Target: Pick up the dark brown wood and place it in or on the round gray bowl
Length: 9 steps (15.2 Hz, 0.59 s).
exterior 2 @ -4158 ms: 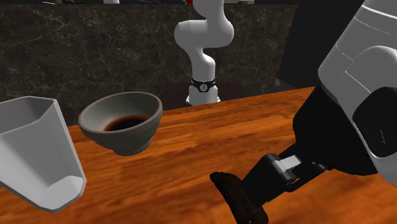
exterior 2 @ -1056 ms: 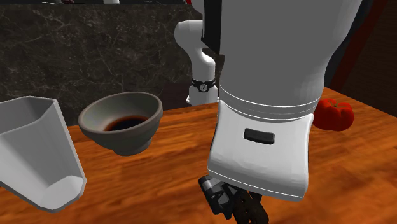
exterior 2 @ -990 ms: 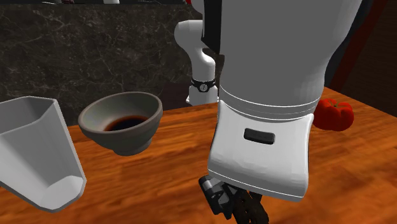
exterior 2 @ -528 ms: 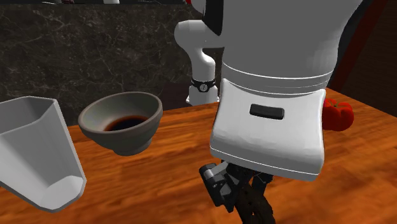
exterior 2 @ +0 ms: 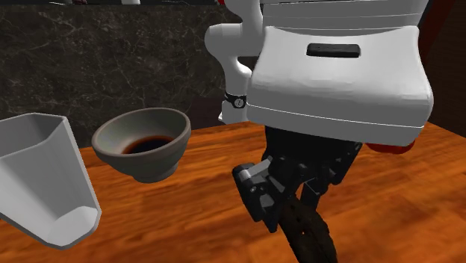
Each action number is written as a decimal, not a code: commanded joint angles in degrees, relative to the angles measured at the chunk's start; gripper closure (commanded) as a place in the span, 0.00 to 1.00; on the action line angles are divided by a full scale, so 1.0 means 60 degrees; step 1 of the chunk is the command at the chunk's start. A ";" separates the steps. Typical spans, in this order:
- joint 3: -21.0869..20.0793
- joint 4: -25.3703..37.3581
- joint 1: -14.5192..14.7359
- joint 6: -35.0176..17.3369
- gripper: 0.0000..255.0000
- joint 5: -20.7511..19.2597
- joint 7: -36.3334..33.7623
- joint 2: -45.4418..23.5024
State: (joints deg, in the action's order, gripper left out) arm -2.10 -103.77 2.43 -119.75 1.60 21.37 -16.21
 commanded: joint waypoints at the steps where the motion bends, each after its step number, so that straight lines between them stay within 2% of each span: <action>1: -0.0005 0.0096 0.0008 0.0213 1.00 -0.0001 -0.0019 0.0114; 9: -0.0006 0.0721 0.0004 0.1143 1.00 -0.0001 -0.0042 0.0420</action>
State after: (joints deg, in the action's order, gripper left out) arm -2.17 -99.77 2.53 -113.62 1.58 21.02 -14.04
